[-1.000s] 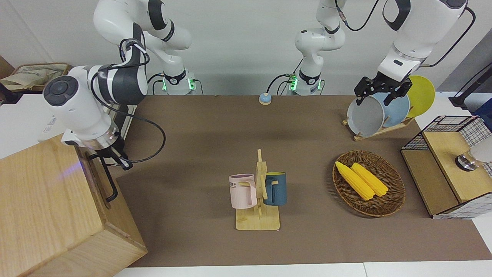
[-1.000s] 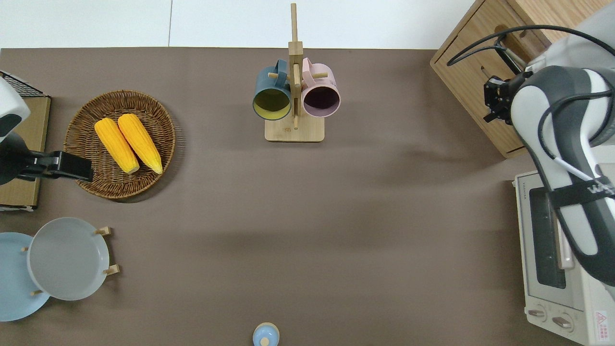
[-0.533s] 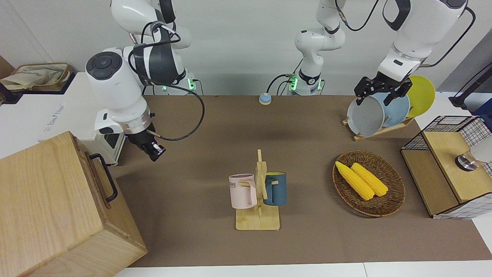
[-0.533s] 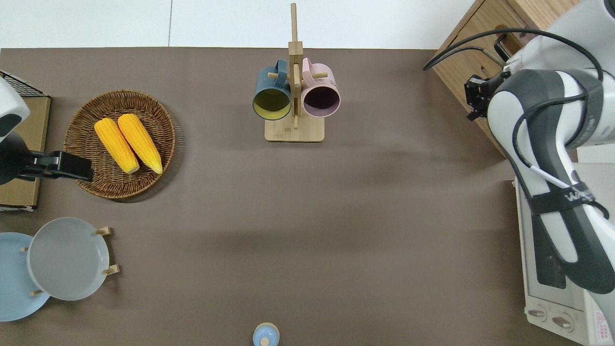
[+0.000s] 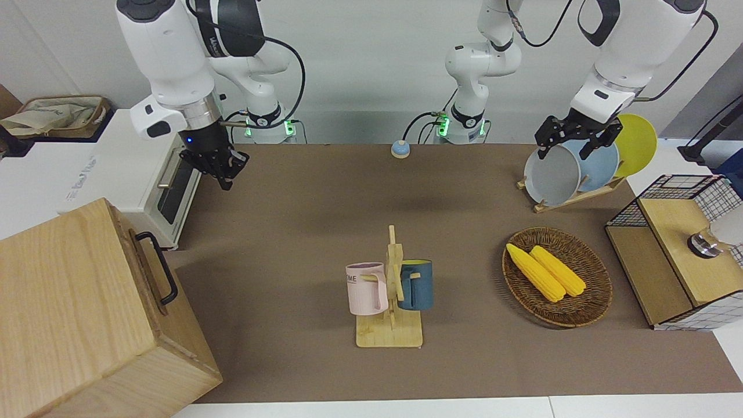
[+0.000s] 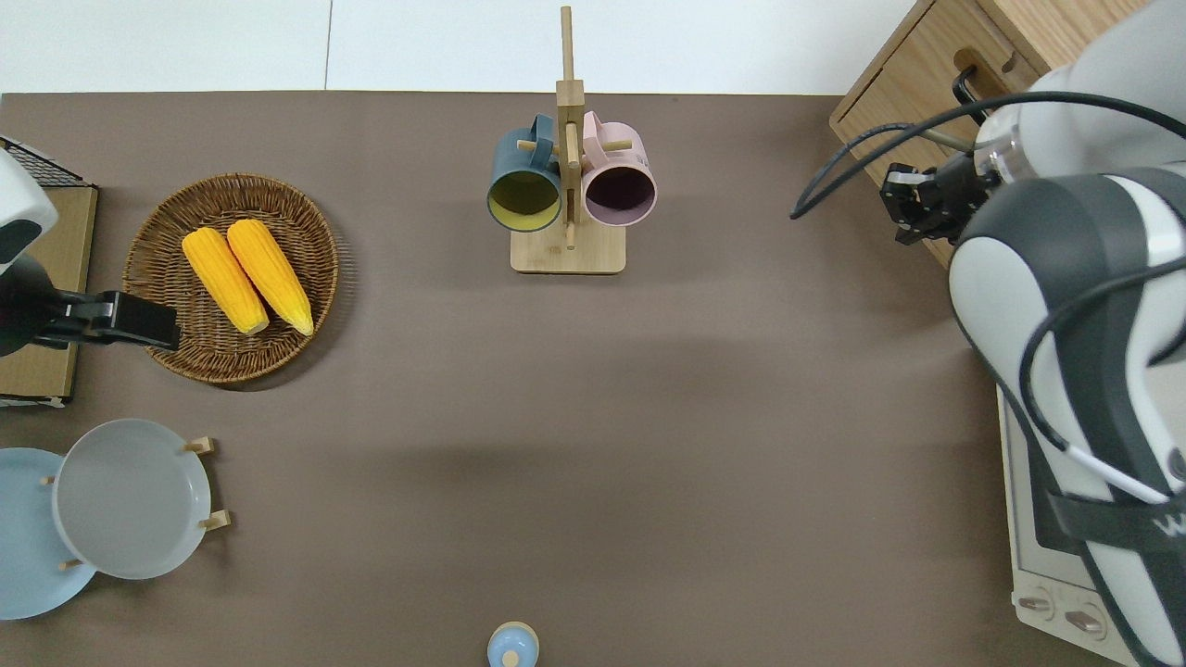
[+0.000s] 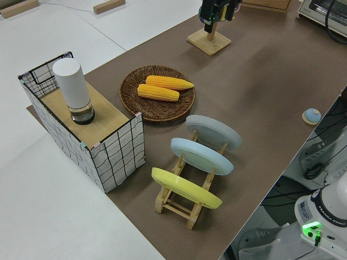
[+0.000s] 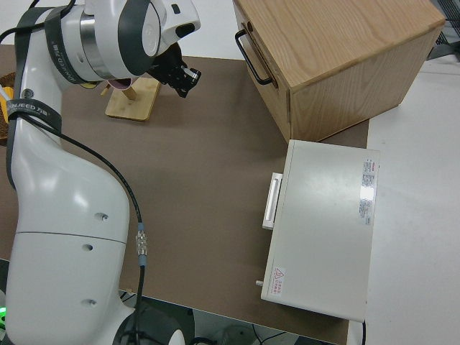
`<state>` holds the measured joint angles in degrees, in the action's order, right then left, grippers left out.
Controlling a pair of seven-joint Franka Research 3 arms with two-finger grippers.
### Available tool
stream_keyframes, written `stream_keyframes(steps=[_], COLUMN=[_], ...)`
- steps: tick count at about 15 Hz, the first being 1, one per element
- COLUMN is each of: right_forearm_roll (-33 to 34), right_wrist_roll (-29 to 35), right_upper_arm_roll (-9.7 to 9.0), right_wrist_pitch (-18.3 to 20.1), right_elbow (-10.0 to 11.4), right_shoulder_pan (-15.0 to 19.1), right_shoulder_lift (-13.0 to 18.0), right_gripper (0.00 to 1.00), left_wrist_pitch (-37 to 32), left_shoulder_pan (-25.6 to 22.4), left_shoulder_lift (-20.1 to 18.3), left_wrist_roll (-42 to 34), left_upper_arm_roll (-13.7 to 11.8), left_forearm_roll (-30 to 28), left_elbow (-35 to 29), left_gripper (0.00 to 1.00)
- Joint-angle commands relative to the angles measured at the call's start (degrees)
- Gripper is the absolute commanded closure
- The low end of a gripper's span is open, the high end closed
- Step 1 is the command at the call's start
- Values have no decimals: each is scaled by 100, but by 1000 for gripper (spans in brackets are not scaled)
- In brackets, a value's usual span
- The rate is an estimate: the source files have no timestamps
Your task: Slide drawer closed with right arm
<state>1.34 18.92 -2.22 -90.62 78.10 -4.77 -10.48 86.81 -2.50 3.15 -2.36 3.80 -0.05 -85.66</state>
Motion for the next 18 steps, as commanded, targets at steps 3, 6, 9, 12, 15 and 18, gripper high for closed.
stream_keyframes(steps=[3,6,9,12,15,18], right_forearm_roll=[-20,-38,-47,-38,-55,-108], right_wrist_roll=[-1292,-1698,-1707,-1664,-1637,-1707], right_upper_arm_roll=[19,37,37,46,37,37], right_wrist_pitch=[-35,-53,-70,-88,-88,-88], right_elbow=[874,839,786,768,707,698], right_shoulder_pan=[99,90,99,99,108,143], right_shoulder_lift=[766,758,705,679,661,652], right_gripper=[1000,961,443,16,15,15], left_wrist_pitch=[-103,-103,-103,-103,-103,-103], left_shoulder_pan=[39,39,39,39,39,39], left_shoulder_lift=[-16,-25,-25,-25,-25,-25], left_wrist_roll=[60,60,60,60,60,60], left_upper_arm_roll=[-2,-2,-2,-2,-2,-2], left_forearm_roll=[102,102,102,102,102,102], left_elbow=[58,58,49,49,58,49], left_gripper=[7,7,7,7,7,7])
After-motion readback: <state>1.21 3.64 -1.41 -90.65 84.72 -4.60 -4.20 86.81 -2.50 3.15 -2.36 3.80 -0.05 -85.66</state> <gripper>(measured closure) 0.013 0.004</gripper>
